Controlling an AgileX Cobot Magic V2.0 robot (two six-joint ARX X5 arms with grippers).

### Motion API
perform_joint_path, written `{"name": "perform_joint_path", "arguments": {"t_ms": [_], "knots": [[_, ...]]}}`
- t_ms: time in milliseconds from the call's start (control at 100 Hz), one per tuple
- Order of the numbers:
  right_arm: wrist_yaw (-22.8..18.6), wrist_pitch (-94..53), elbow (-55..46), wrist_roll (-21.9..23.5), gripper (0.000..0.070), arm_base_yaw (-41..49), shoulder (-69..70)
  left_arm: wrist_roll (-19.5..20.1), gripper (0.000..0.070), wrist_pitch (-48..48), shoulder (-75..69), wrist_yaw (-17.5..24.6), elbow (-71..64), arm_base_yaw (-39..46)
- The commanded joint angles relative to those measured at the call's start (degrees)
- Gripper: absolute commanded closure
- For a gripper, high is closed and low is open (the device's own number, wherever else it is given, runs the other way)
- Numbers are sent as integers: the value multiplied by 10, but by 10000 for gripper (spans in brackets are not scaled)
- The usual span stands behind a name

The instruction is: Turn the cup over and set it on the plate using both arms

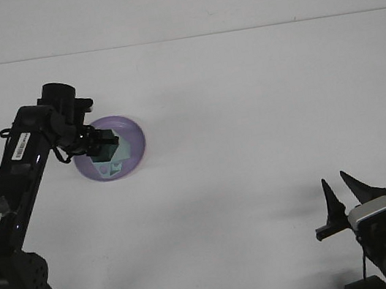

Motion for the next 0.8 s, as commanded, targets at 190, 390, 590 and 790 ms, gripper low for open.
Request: {"name": "perform_joint_path", "arguments": {"t_ms": [190, 390, 590, 790], "knots": [[0, 3, 4, 10, 431, 0, 3, 31, 688, 7, 71, -30, 15, 22], [0, 3, 4, 10, 431, 0, 3, 33, 687, 50, 89, -30, 15, 23], [0, 4, 3, 10, 430, 0, 3, 33, 688, 60, 103, -30, 15, 24], [0, 5, 2, 10, 431, 0, 3, 33, 669, 60, 122, -30, 15, 24]]}}
